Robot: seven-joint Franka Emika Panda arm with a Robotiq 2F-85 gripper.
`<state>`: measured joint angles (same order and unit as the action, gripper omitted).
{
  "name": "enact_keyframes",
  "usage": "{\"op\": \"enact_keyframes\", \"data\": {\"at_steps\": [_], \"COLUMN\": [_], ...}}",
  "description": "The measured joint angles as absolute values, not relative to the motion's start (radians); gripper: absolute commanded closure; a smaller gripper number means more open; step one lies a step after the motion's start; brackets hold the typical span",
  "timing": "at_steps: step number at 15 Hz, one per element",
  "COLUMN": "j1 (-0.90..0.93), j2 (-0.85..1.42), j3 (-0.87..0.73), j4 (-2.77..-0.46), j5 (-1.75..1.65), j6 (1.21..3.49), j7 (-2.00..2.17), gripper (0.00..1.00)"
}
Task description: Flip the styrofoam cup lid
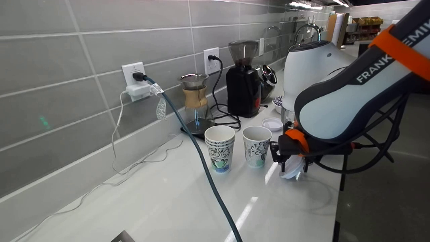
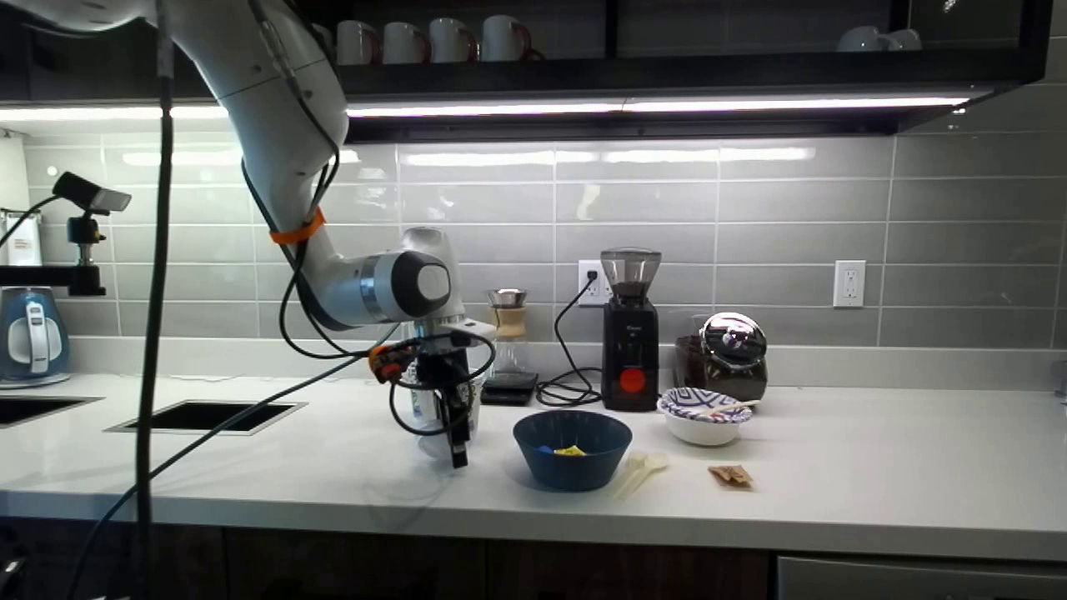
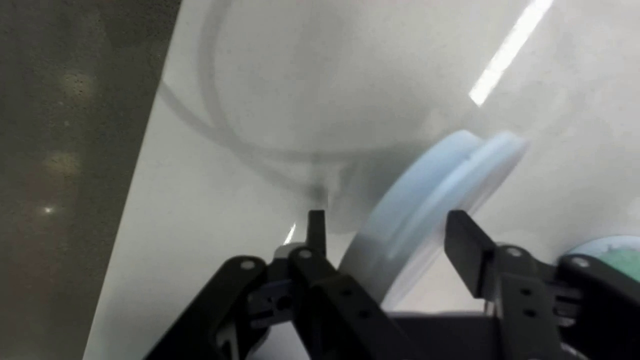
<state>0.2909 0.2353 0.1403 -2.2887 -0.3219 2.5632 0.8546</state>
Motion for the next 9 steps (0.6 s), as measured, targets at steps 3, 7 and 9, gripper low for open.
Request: {"op": "enact_keyframes", "data": {"at_steps": [3, 7, 9], "j1": [0.291, 0.292, 0.292], "j2": [0.229, 0.204, 0.181], "j3": [0.142, 0.148, 0.152], "j4": [-2.288, -2.289, -2.292], "j5": [-0.315, -0.290, -0.271], "j6": [2.564, 2.554, 2.514], "j7": [0.850, 0.824, 0.813], "gripper": [0.88, 1.00, 0.99]}}
